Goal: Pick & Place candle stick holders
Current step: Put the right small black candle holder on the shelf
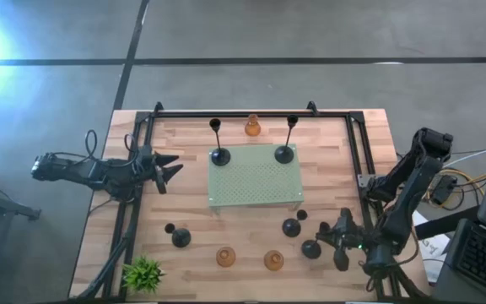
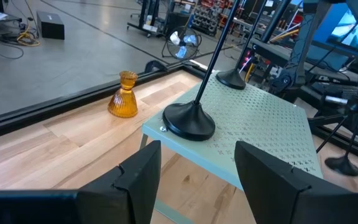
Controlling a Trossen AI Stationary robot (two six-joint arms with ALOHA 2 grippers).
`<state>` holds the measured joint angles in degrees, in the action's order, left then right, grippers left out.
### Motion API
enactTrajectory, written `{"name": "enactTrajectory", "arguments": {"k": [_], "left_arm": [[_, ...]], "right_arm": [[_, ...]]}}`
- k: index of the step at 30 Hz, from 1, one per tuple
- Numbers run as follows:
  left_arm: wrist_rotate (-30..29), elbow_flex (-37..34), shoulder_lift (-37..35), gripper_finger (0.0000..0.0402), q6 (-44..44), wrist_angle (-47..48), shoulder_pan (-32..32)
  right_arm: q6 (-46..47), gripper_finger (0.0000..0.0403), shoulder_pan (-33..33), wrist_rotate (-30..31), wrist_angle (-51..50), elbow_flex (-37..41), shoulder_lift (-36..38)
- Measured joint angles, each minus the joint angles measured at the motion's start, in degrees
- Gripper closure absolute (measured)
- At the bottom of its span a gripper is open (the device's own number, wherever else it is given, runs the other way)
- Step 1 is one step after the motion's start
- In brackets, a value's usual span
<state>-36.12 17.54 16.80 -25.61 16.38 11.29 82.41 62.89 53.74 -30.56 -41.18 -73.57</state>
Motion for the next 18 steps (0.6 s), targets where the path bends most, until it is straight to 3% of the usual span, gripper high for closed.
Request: {"name": "enactTrajectory", "arguments": {"k": [8,18], "left_arm": [[0.0,0.0,0.0,0.0193,0.29,-0.04,0.0],[0.02,0.0,0.0,0.0193,0.25,-0.05,0.0]], "right_arm": [[-3.61,0.0391,-0.3,-2.8,-24.93,-15.06,7.96],[-33.24,0.0391,-4.88,0.91,-27.84,-34.29,7.11]]}}
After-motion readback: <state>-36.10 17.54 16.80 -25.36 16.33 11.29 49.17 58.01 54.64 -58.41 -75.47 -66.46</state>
